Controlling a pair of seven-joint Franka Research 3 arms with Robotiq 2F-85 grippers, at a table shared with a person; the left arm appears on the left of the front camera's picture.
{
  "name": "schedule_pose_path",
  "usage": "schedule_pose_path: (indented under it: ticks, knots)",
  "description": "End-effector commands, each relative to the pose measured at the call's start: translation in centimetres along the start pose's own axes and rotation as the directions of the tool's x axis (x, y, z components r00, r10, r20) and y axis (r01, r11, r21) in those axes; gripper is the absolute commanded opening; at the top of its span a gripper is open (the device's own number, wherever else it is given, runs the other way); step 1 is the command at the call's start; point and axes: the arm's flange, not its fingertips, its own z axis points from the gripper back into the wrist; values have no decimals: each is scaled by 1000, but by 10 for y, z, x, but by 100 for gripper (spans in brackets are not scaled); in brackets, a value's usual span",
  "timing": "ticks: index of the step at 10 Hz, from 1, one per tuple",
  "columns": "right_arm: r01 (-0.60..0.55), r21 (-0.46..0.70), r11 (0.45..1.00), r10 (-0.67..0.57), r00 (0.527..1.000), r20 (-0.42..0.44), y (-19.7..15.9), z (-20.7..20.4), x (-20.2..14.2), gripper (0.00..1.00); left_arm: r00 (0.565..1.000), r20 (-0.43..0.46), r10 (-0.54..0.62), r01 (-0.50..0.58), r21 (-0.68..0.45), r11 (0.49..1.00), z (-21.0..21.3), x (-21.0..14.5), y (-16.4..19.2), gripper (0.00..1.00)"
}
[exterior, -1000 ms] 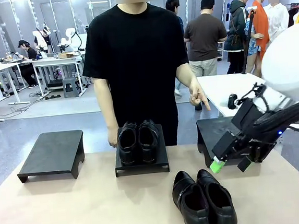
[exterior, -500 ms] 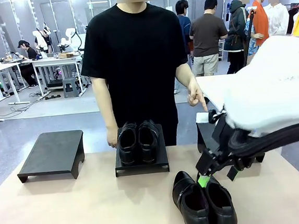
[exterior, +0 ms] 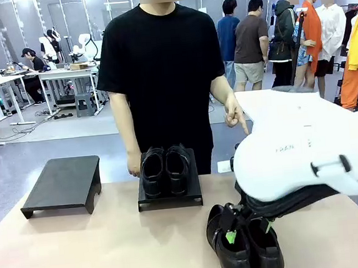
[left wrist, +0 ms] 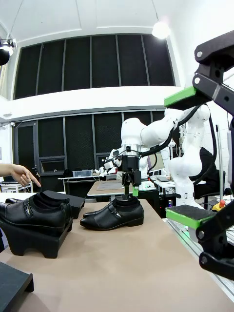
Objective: Place the shoes on the stand as instructed by the person.
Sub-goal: Pick up another pair of Shoes and place it on the Shoes Stand indicated by the person.
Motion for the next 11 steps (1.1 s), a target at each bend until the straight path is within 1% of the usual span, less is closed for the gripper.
schedule_pose_path:
  ticks: [1,4,6,7,8,9,10,11]
  knots:
    - [42,-75,996,-42,999,5,2,-40,-35,100,1000,-11,-9,9,-7,1000,0,-5,-1,100]
    - [74,-129,989,-73,997,12,-3,-62,-31,100,1000,-11,-9,9,-7,1000,0,-5,-1,100]
    - [94,-141,985,-93,996,17,-5,-70,-27,100,1000,-11,-9,9,-7,1000,0,-5,-1,100]
    - [103,-145,984,-101,995,21,-6,-70,-27,90,1000,-11,-9,9,-7,1000,0,-5,-1,100]
    - [107,-139,985,-105,994,25,-8,-67,-26,75,1000,-11,-9,9,-7,1000,0,-5,-1,100]
    - [107,-132,985,-105,994,21,-10,-69,-27,34,1000,-11,-9,9,-7,1000,0,-5,-1,100]
    - [115,-137,984,-114,993,19,-12,-68,-26,15,1000,-11,-9,9,-7,1000,0,-5,-1,100]
    - [127,-138,982,-125,992,17,-13,-66,-27,0,1000,-11,-9,9,-7,1000,0,-5,-1,100]
